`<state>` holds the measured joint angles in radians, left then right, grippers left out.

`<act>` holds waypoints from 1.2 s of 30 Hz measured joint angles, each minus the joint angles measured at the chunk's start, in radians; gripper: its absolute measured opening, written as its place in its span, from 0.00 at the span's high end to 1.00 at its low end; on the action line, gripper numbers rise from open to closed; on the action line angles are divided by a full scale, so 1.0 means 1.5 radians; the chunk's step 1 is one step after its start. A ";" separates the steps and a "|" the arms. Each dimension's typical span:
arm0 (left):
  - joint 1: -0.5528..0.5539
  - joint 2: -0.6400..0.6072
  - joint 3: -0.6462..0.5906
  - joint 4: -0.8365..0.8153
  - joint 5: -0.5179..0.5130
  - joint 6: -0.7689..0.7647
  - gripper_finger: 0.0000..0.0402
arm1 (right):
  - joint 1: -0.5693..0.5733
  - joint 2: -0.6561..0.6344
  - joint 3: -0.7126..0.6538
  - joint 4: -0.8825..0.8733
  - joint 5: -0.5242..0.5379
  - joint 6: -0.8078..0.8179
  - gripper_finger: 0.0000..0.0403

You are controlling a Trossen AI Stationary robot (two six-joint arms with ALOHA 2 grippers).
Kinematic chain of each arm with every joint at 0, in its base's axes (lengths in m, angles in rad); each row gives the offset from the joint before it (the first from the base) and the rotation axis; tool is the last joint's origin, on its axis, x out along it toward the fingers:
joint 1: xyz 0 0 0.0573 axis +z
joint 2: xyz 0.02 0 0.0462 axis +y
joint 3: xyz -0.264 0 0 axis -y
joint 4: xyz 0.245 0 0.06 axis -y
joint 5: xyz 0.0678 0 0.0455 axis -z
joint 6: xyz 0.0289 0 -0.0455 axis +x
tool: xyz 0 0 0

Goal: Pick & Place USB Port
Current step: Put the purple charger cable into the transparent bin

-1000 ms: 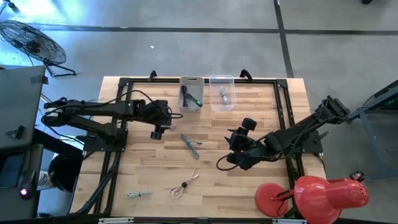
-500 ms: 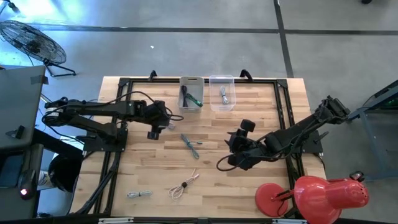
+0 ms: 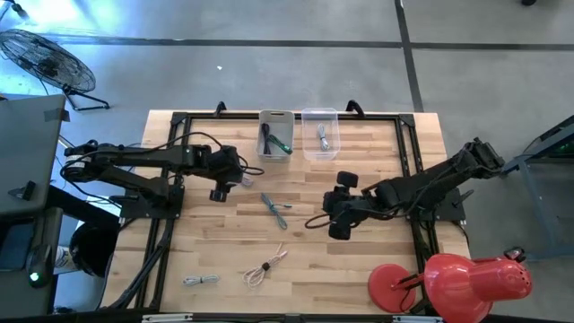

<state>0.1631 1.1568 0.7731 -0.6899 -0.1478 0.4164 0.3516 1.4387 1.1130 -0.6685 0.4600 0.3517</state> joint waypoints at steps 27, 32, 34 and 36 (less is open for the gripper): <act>0.001 0.199 0.000 0.025 -0.132 0.321 0.40 | -0.008 0.000 0.000 0.020 0.000 0.003 0.64; 0.001 0.201 0.000 0.043 -0.140 0.321 0.40 | -0.008 0.000 0.000 0.021 0.000 0.002 0.64; 0.001 0.201 0.000 0.047 -0.140 0.321 0.40 | -0.008 0.000 0.000 0.021 0.000 0.002 0.64; 0.001 0.201 0.000 0.047 -0.140 0.329 0.40 | -0.008 0.000 0.000 0.022 0.000 0.002 0.64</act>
<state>0.1638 1.4578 0.7731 -0.6197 -0.3575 0.9102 0.3401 1.4387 1.1130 -0.6357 0.4603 0.3550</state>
